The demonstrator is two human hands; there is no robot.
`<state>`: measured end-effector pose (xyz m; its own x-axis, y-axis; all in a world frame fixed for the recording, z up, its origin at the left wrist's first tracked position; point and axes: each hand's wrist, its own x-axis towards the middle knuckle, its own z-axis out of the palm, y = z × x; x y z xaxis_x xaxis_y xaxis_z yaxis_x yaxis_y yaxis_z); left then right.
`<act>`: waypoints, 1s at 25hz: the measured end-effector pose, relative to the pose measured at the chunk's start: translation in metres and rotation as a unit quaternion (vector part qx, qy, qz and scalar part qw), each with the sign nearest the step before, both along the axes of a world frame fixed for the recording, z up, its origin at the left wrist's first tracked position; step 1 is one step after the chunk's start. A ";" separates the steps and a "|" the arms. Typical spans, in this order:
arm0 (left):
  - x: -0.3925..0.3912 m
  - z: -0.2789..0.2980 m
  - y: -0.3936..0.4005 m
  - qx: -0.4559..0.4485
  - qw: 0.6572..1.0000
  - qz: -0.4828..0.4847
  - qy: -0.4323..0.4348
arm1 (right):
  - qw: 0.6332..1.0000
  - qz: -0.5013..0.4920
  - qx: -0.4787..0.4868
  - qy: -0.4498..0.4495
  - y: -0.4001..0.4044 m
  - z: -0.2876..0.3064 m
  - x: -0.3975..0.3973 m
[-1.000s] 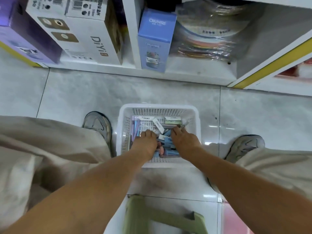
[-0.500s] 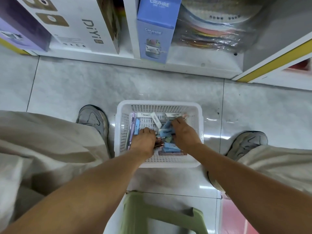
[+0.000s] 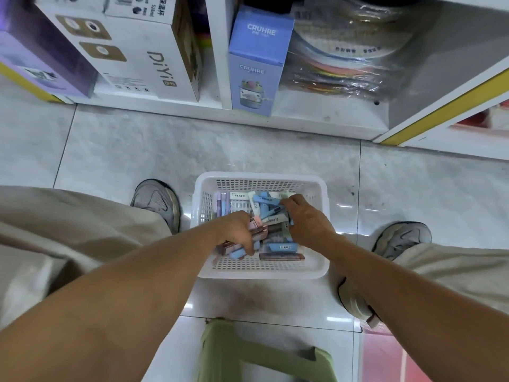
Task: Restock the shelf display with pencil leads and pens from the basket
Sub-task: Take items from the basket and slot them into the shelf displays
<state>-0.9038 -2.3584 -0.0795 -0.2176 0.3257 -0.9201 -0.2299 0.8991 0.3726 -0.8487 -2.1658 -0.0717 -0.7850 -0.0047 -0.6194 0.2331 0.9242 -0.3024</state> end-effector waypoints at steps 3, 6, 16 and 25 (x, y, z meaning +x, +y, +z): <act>-0.012 0.016 -0.002 -0.020 0.994 0.055 -0.087 | 0.999 0.023 0.021 -0.023 -0.004 0.000 -0.004; -0.019 0.032 -0.009 -0.035 0.982 0.076 -0.171 | 0.998 0.026 0.016 -0.052 -0.006 0.002 -0.007; -0.034 0.107 -0.020 0.026 0.979 0.081 -0.184 | 0.998 0.008 -0.043 -0.052 0.005 0.060 -0.016; -0.043 0.219 0.024 0.251 0.945 0.189 -0.092 | 0.842 -0.255 -0.464 -0.100 0.033 0.228 -0.030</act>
